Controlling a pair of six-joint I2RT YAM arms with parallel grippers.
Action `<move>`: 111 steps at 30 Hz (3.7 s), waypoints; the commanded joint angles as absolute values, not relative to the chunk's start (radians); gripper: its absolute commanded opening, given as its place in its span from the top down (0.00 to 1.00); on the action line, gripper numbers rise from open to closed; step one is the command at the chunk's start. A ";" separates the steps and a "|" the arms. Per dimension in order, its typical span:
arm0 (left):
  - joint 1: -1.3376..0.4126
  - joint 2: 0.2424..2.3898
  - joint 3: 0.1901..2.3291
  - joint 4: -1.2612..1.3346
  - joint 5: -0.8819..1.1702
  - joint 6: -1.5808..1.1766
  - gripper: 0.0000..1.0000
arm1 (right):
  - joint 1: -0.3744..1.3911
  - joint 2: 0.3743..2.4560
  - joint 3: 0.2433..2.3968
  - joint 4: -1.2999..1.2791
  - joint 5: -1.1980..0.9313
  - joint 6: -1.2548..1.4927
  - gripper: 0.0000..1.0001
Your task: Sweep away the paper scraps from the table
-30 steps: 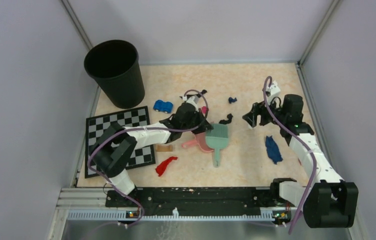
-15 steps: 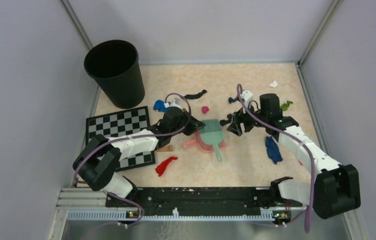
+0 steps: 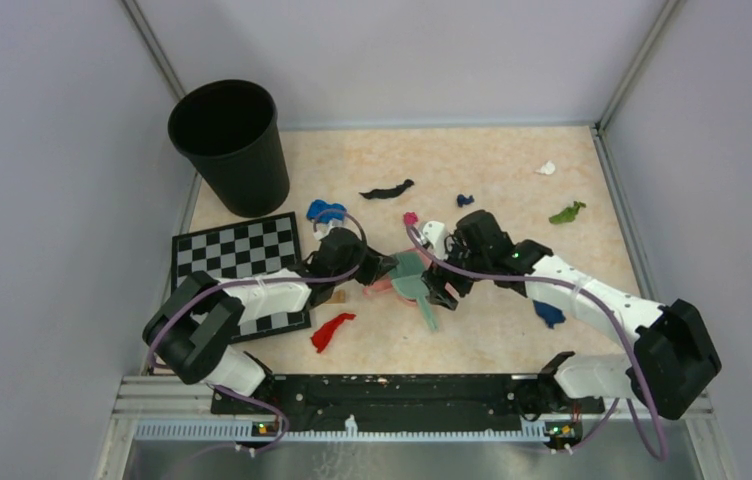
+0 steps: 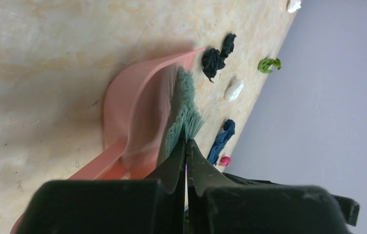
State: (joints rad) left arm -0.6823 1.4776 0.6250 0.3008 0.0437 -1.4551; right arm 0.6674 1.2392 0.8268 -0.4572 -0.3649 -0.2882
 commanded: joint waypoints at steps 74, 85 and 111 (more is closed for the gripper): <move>-0.509 1.452 0.867 0.082 0.364 -0.652 0.38 | 0.469 1.245 0.626 -0.283 -0.223 -0.565 0.44; -0.571 1.299 0.871 0.045 0.151 -0.429 0.01 | 0.469 1.366 0.646 -0.266 -0.196 -0.565 0.49; -0.838 1.154 0.843 0.054 0.078 0.115 0.23 | 0.418 1.227 0.882 -0.604 -0.388 -0.500 1.00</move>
State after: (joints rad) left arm -0.7830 1.2068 0.8124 0.0769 0.0849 -0.0902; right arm 0.4358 1.2697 0.7933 -0.5274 -0.2695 -0.5457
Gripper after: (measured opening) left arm 0.777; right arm 0.175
